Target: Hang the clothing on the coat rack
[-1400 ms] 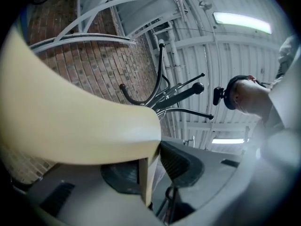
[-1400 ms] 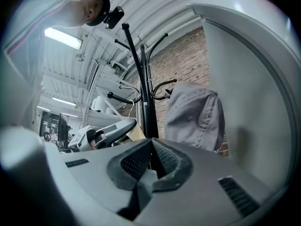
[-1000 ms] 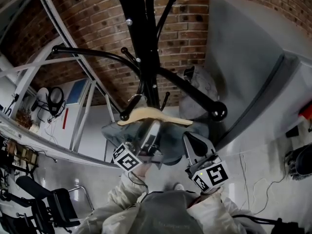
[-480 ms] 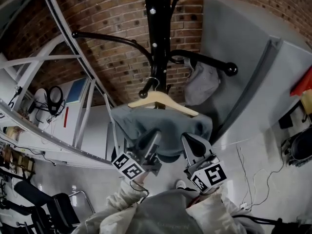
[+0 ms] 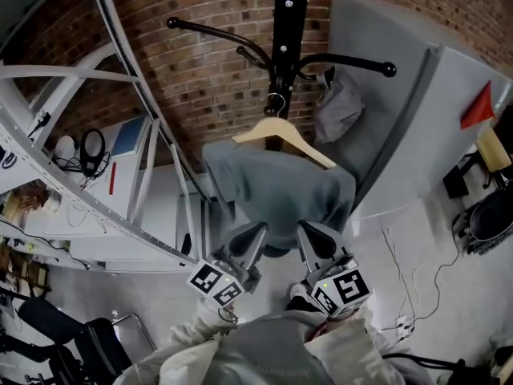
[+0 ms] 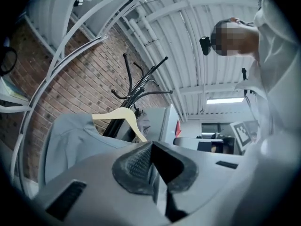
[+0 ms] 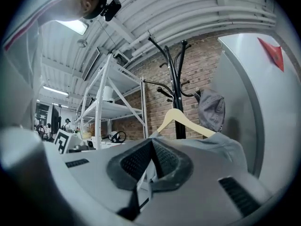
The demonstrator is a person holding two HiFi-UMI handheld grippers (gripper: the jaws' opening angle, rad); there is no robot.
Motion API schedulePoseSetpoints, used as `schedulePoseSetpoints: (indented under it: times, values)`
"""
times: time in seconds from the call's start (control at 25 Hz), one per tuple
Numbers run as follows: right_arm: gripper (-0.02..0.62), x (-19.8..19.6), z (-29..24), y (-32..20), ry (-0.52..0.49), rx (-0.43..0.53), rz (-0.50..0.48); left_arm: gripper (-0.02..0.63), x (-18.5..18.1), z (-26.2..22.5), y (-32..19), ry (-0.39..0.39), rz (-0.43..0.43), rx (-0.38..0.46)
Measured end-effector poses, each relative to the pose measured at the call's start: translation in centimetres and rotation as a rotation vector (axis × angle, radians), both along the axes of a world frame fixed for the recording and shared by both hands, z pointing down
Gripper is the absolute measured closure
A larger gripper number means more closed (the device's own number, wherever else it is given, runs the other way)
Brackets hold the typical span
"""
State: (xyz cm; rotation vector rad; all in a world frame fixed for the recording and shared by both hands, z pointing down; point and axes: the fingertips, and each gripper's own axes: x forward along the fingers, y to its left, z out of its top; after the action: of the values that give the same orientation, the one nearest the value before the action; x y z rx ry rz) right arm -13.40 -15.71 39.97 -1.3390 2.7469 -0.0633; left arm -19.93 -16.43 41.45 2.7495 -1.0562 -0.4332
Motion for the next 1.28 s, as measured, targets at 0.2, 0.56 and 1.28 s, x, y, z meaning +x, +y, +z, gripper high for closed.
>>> schedulePoseSetpoints:
  times: [0.2,0.56,1.28]
  values:
    - [0.574,-2.2,1.9,5.3,0.031,-0.044,0.032,0.597,-0.8,0.5,5.2,-0.038,0.035,0.016]
    - [0.574,-2.8,3.1,11.0,0.053,-0.08,0.073,0.597,-1.3,1.0,11.6,-0.129,-0.015,0.044]
    - [0.574,2.4,1.7,12.1,0.034,-0.041,0.014,0.597,4.2,1.6,12.1,-0.213,-0.118,0.044]
